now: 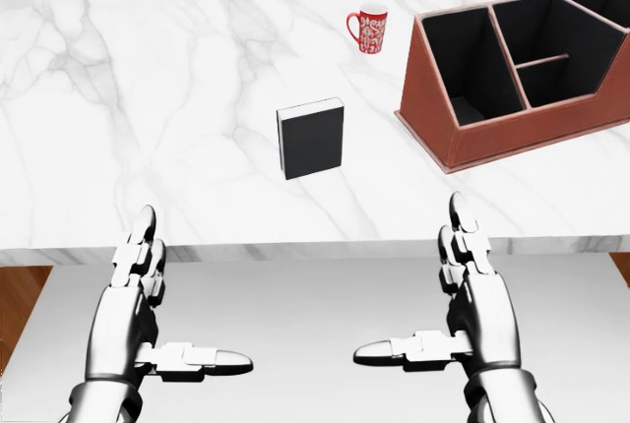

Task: Pick up the book and place it in the left compartment of the caddy.

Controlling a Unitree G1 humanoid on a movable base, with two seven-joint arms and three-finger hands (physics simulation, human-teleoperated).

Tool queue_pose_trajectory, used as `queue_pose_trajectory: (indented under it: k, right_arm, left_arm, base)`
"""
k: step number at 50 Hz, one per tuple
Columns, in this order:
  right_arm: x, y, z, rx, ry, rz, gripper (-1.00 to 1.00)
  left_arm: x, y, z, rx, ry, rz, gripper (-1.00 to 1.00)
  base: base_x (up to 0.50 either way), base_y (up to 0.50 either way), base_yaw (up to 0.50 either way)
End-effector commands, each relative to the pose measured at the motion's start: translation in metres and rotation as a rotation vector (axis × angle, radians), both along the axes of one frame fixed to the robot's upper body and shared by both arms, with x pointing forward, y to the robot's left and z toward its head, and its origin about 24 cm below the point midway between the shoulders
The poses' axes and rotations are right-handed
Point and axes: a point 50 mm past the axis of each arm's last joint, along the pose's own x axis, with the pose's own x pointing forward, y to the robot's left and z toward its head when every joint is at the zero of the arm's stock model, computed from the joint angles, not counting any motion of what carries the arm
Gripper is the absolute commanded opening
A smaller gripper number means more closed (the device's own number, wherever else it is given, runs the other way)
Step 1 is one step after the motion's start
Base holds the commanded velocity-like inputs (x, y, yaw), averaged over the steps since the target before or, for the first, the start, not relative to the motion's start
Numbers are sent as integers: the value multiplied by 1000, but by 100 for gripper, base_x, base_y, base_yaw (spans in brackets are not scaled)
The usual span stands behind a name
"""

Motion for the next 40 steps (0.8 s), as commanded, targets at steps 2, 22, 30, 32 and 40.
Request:
queue_pose_trajectory:
  k: [2, 22, 30, 32, 40]
  right_arm:
    - [0, 2, 0, -5, 5, 9, 100]
    - [0, 2, -1, -6, 5, 12, 100]
    - [-1, 2, -1, -5, 4, 12, 100]
    - [-1, 2, -1, -4, 4, 14, 100]
    - [-1, 1, -1, -2, 4, 10, 100]
  left_arm:
    - [1, 0, -1, 5, 1, -1, 100]
    - [0, -1, -1, 7, 2, -4, 100]
    - [1, -1, -3, 10, 2, -4, 100]
    - [1, -1, -4, 11, 1, -4, 100]
    - [-2, 0, 2, -1, -5, 4, 100]
  base:
    - [0, 0, 16]
    - [0, 0, 17]
    - [0, 0, 16]
    - [0, 0, 17]
    - [0, 0, 17]
